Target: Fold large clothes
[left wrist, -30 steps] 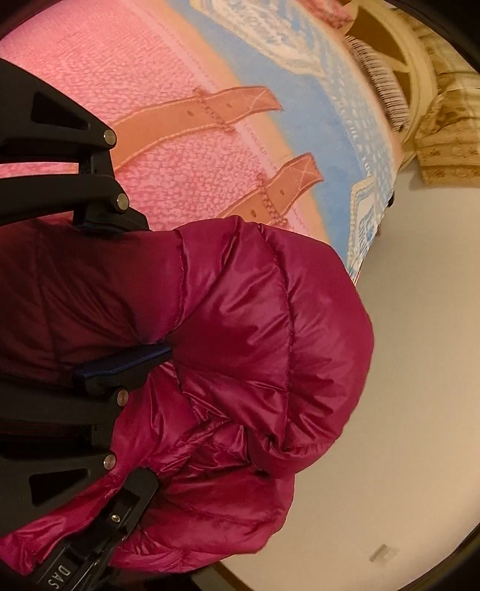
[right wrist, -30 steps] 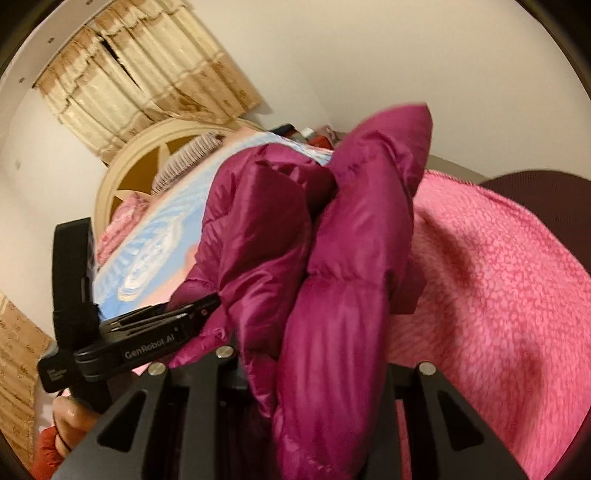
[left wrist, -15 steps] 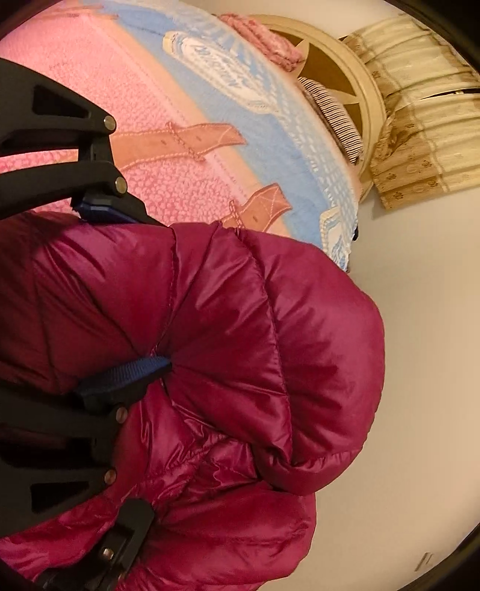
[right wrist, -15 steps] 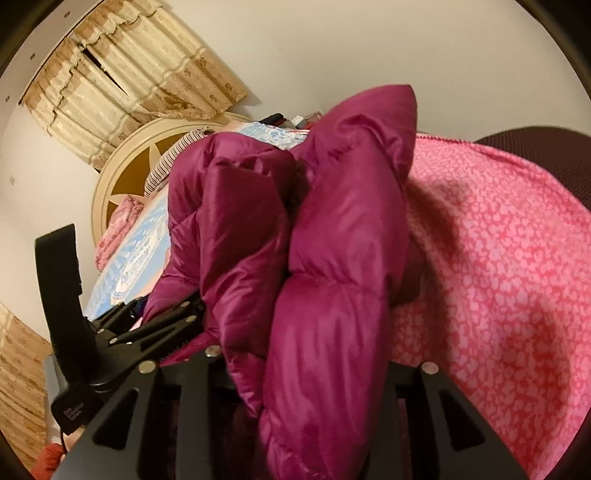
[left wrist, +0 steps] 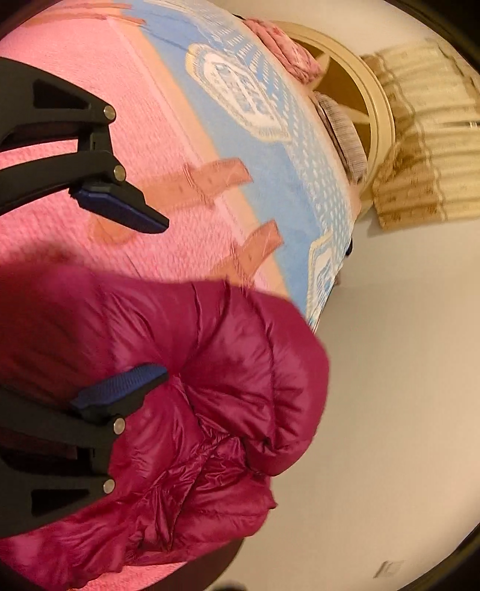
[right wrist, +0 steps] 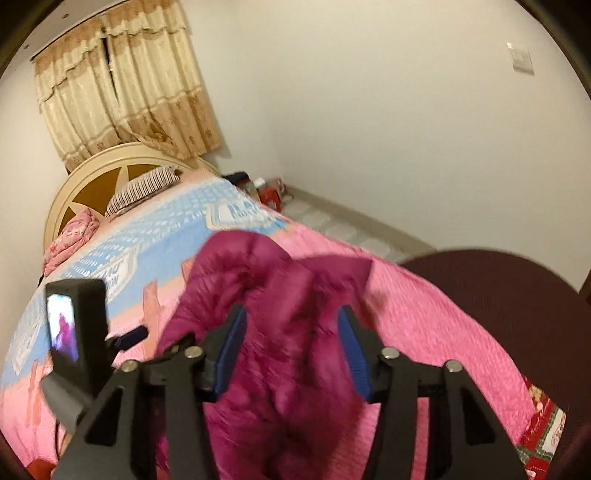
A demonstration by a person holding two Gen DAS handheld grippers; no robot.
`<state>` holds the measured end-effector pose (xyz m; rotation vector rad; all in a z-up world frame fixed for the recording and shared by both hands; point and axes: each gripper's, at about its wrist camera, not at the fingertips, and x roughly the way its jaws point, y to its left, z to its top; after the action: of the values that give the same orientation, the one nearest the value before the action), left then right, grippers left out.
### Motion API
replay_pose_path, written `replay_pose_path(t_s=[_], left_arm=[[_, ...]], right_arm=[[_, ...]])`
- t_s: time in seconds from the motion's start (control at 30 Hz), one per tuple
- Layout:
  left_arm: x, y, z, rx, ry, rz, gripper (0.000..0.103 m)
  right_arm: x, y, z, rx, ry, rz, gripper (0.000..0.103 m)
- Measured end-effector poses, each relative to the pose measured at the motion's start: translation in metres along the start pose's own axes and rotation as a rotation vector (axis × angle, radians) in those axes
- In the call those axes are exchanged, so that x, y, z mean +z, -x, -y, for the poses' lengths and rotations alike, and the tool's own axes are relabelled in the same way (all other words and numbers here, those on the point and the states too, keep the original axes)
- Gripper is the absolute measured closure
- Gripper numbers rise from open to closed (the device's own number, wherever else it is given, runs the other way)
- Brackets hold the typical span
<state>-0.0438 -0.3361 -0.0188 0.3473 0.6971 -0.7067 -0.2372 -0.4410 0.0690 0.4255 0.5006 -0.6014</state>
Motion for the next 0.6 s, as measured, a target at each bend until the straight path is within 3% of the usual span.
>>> replay_pose_path(t_s=[0.13,0.33,0.6], left_arm=[[-0.011,-0.004,-0.007,-0.003,0.025,-0.001,0.026],[-0.021,-0.015,-0.004,0.009,0.041,0.013,0.025],[-0.027,-0.023,0.008,0.048,0.015,0.034,0.025]], right_arm=[[-0.012,-0.032,-0.018,0.011,0.02,-0.056,0.078],[-0.039,-0.081,-0.016,-0.054,0.032,-0.18,0.081],[-0.05,-0.098,-0.006,-0.101,0.061,-0.212,0.088]])
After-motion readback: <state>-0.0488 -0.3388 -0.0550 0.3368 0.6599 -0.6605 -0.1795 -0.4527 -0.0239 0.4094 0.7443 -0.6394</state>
